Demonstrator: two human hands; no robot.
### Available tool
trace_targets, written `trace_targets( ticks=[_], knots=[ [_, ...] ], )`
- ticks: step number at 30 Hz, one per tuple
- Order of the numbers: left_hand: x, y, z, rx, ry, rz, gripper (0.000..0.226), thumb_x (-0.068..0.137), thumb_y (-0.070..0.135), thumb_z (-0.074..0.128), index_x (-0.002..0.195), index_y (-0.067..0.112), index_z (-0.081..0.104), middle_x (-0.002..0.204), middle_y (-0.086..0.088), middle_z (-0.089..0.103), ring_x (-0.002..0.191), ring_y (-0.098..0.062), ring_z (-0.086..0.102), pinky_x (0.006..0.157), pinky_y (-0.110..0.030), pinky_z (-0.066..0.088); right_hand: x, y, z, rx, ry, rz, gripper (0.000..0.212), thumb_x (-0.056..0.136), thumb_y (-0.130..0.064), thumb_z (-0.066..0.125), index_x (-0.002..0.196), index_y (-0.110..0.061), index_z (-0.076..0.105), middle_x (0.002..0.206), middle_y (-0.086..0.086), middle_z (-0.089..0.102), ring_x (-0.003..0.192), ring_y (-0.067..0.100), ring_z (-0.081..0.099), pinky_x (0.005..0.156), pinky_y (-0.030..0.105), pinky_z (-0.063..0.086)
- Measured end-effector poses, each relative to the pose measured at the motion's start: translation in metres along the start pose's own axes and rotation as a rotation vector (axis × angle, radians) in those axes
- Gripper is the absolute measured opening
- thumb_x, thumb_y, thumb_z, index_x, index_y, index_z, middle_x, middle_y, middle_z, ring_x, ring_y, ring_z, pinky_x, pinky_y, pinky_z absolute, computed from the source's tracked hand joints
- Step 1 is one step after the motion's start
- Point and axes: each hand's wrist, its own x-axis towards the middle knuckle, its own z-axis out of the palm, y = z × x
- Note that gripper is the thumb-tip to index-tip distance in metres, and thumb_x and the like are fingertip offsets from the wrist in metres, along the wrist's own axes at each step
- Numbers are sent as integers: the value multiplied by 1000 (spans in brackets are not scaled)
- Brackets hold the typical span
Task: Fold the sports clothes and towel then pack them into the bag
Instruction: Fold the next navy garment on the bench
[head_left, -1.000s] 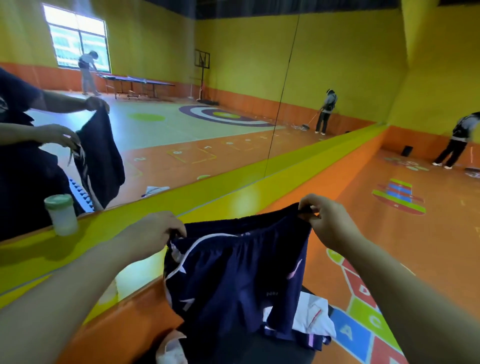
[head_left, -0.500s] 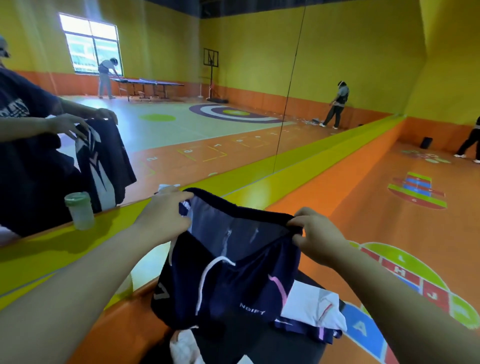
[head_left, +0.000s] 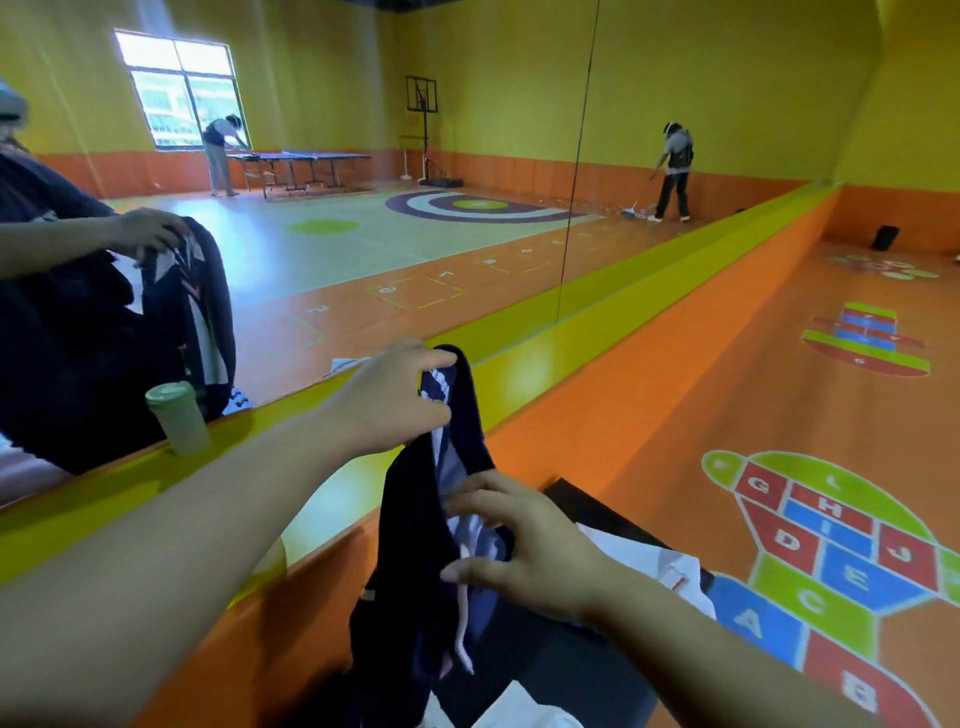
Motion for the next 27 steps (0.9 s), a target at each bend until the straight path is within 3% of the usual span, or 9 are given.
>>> trace_targets(
  ticks=[2, 5, 8, 11, 14, 17, 20, 24, 27],
  knots=[
    [-2, 1, -3, -15, -4, -8, 59, 73, 18, 57, 132, 18, 52, 105, 2, 46, 90, -14, 45, 74, -26, 35, 3, -3, 1, 35, 60, -7, 15, 80, -26, 74, 92, -17, 70, 97, -5, 65, 85, -3, 55, 77, 15, 43],
    [-6, -2, -9, -6, 11, -12, 71, 59, 27, 46, 129, 20, 54, 104, 3, 48, 96, -14, 46, 83, -31, 42, 3, -1, -8, 102, 17, 132, 9, 78, -26, 76, 82, -23, 68, 81, -8, 67, 74, 6, 59, 66, 19, 45],
    [-9, -2, -15, 0, 22, -25, 74, 58, 27, 46, 131, 20, 52, 108, 0, 49, 98, -17, 49, 80, -32, 47, -2, 0, -13, 69, -93, 151, 26, 73, -36, 79, 93, -31, 63, 91, -14, 62, 81, 6, 62, 67, 16, 46],
    [-11, 1, -16, -13, 38, -26, 74, 58, 26, 47, 132, 20, 51, 109, -2, 49, 96, -20, 53, 80, -40, 52, -4, 0, -7, -92, -114, 179, 39, 73, -39, 77, 104, -27, 57, 97, -14, 55, 82, 6, 60, 72, 22, 48],
    [-11, 1, -14, -32, 37, -29, 68, 65, 23, 52, 133, 19, 50, 110, -2, 48, 94, -21, 53, 80, -42, 51, -4, 2, -4, -157, -120, 211, 31, 79, -21, 71, 107, -22, 58, 86, -12, 55, 80, 12, 58, 78, 34, 51],
    [-10, -4, -11, 32, 19, -14, 74, 60, 26, 47, 133, 17, 50, 106, -2, 47, 89, -16, 45, 77, -29, 39, -6, 6, -15, -44, -122, 276, 23, 83, -18, 67, 104, -27, 62, 84, -11, 63, 79, 10, 62, 79, 30, 52],
    [-12, -11, -9, 51, -12, -31, 76, 59, 26, 46, 134, 16, 49, 104, -2, 45, 89, -15, 44, 76, -27, 35, -6, 7, -32, 53, -57, 324, 19, 84, -19, 70, 99, -29, 64, 84, -7, 69, 80, 6, 66, 79, 27, 53],
    [-14, -15, -6, 68, -36, -34, 74, 58, 26, 46, 131, 18, 52, 101, 0, 45, 90, -17, 47, 82, -32, 41, -2, 2, -56, -185, -91, 263, 23, 84, -25, 70, 107, -25, 65, 82, -13, 63, 79, 10, 61, 73, 28, 49],
    [-14, -10, -3, 41, -64, -27, 74, 59, 27, 46, 132, 19, 51, 105, -1, 46, 83, -16, 48, 75, -28, 39, 8, -2, -63, -319, -104, 186, 23, 85, -21, 67, 108, -25, 67, 84, -18, 57, 75, 5, 53, 72, 26, 44]
  ],
)
